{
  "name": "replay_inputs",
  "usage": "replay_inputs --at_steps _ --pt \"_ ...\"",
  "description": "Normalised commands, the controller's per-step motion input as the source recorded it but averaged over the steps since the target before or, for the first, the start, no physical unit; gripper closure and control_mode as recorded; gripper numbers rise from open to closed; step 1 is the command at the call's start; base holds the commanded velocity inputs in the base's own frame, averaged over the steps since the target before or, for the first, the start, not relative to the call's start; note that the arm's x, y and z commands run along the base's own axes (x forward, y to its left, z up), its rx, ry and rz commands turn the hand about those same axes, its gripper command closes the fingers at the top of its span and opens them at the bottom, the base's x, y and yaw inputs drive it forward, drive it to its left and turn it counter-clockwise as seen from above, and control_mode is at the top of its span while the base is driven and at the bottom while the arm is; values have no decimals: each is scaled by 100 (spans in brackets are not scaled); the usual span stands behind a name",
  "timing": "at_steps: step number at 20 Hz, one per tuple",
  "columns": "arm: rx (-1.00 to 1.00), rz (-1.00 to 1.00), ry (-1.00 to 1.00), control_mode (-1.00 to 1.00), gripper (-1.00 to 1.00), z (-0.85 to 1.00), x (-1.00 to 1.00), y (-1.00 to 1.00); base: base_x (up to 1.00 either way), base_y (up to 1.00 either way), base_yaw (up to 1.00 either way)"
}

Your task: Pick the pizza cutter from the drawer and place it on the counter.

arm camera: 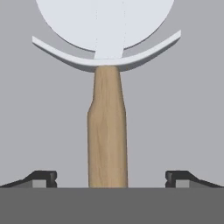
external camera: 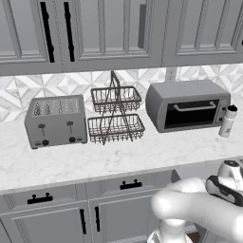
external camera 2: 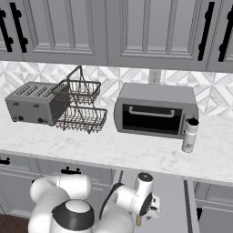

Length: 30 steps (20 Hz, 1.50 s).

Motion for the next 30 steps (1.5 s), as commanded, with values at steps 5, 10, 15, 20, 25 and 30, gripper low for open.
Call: replay_inputs --at_steps 5,10,15,20,25,30 --pt "0 0 -1 -100 -100 -8 2 0 0 0 0" --pt "0 0 0 -100 -100 0 0 0 0 0 0" --pt "0 0 0 -100 100 0 0 0 0 0 0" --pt "0 0 0 -100 100 0 0 0 0 0 0" --pt "0 0 0 -100 100 0 0 0 0 0 0" --pt "0 0 1 -100 100 21 -2 -7 0 0 0"
